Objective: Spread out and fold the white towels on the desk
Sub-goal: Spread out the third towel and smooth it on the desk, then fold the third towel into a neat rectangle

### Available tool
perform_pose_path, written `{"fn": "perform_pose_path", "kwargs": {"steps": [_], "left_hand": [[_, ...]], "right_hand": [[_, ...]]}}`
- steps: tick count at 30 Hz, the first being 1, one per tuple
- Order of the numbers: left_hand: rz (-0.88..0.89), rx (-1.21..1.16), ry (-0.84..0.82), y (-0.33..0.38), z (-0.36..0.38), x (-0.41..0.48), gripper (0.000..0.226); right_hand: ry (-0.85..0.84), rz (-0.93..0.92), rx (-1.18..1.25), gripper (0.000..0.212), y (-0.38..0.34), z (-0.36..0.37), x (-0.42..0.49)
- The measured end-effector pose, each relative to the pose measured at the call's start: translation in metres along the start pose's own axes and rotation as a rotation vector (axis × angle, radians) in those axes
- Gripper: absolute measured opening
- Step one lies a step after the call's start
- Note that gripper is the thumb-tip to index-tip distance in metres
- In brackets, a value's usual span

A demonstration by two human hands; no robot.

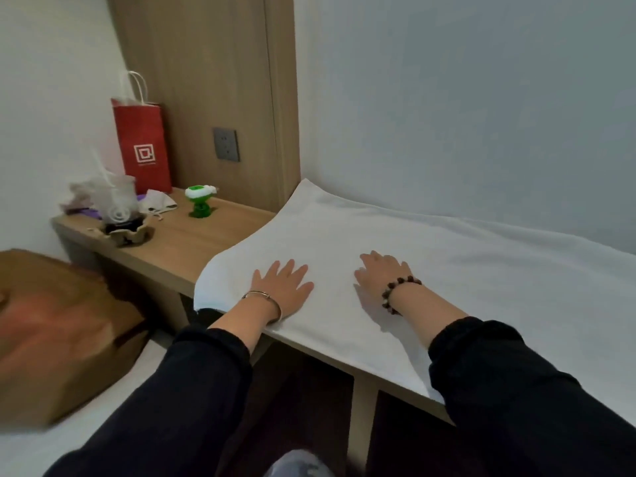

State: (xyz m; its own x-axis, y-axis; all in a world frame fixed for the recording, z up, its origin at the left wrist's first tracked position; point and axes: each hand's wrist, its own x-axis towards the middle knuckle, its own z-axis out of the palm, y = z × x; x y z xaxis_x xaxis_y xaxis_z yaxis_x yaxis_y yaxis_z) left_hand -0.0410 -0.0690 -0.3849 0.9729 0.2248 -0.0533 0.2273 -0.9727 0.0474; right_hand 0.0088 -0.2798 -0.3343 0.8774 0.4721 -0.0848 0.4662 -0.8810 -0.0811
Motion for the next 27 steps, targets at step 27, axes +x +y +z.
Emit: {"fn": "perform_pose_path", "kwargs": {"steps": [27], "left_hand": [[-0.574,-0.767,0.083,-0.081,-0.068,-0.003,0.033]], "right_hand": [[0.05,0.065,0.079,0.057,-0.016,0.043,0.027]]}}
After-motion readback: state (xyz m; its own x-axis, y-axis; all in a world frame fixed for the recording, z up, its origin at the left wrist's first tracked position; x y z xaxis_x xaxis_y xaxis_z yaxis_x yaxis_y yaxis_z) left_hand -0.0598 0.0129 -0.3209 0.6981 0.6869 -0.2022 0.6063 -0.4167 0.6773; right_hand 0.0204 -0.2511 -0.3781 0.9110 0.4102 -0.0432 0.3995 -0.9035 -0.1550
